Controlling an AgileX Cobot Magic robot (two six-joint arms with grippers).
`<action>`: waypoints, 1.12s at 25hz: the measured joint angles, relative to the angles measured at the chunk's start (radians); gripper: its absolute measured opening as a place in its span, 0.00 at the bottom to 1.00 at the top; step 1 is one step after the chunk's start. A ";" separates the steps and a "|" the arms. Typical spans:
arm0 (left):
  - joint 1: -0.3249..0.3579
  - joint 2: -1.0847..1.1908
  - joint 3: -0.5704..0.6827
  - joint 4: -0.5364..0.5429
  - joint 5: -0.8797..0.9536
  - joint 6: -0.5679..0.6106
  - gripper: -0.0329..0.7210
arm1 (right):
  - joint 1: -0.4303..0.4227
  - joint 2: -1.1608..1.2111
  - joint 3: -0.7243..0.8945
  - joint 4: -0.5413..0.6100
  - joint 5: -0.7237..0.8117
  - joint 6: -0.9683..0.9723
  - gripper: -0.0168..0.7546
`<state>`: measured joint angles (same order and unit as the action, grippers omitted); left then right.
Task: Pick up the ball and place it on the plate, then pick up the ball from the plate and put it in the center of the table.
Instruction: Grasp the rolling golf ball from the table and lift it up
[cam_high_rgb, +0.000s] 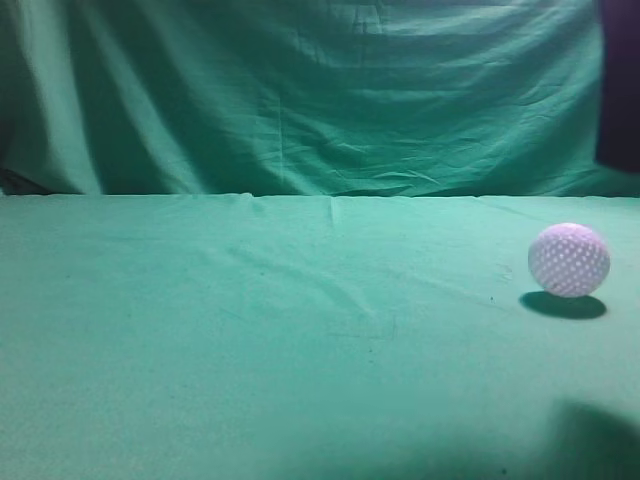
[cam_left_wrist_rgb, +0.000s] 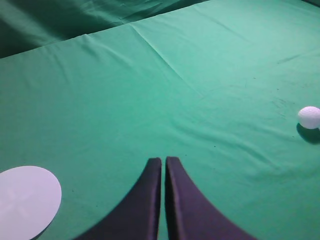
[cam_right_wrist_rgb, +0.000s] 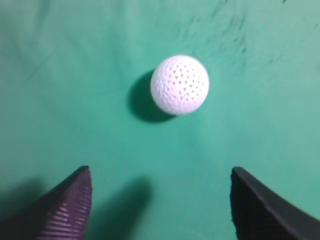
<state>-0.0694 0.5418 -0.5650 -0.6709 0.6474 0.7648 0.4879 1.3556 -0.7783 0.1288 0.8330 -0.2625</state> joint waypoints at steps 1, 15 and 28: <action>0.000 0.000 0.000 0.000 0.000 0.000 0.04 | 0.000 0.036 -0.023 -0.012 0.002 0.015 0.68; 0.000 0.000 0.000 0.000 0.000 0.000 0.04 | -0.006 0.374 -0.305 -0.142 0.062 0.274 0.68; 0.000 0.000 0.000 0.000 0.000 0.000 0.04 | -0.077 0.495 -0.386 -0.090 0.082 0.291 0.68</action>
<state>-0.0694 0.5418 -0.5650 -0.6709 0.6474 0.7648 0.4105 1.8507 -1.1648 0.0387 0.9145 0.0283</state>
